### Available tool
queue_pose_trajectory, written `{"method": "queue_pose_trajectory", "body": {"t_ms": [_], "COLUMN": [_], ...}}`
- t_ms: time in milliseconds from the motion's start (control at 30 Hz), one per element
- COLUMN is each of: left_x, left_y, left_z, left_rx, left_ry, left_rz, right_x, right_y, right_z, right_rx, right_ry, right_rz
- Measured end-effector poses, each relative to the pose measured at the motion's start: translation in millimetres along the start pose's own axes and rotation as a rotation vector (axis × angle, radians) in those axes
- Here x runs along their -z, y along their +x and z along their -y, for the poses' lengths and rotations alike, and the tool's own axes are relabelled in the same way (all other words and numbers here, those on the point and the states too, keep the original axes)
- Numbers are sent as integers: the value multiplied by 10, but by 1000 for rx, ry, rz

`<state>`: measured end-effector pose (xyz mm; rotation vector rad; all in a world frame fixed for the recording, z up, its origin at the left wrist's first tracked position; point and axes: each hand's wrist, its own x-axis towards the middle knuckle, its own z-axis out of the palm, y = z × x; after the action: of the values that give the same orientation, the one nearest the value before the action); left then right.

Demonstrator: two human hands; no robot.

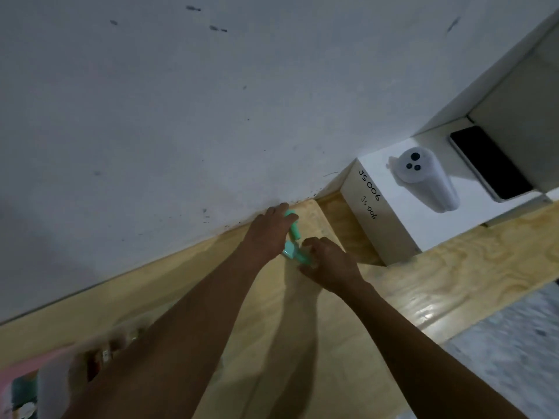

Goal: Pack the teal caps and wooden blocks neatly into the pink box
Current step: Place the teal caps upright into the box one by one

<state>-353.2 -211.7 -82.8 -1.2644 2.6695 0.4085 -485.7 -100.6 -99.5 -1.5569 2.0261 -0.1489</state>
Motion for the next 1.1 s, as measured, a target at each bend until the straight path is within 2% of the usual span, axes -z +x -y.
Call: {"method": "queue_pose_trajectory", "body": {"t_ms": [200,333,433,567,667,733,833,1100], "left_x": [-98,-149,-140,-18,131,220,331,633], "left_y": [318,350,299,49,-222,-428,-790,-1873], "left_z": [61,38,38,106,147,190,261,340], "left_rx": [-154,-76,13,238,451,502,490,399], "left_ry": [177,71,-134,-647,-1062,-1281,-1385,-1373], "left_rz": [70,24,39,-12,58,44,-17,-178], "right_x": [-38,12,55,130,160,183,218,127], "right_y": [134,74,-8,-125,-255,-363,-555,-1070], "right_z": [-55,-121,-152,-146,-83,0,169,678], "right_rx": [51,50,38,8,5,4,28,234], "right_ry": [-39,17,92,269,387,428,475,504], "right_rz": [7,16,-13,-71,-89,-111,-144,-164]}}
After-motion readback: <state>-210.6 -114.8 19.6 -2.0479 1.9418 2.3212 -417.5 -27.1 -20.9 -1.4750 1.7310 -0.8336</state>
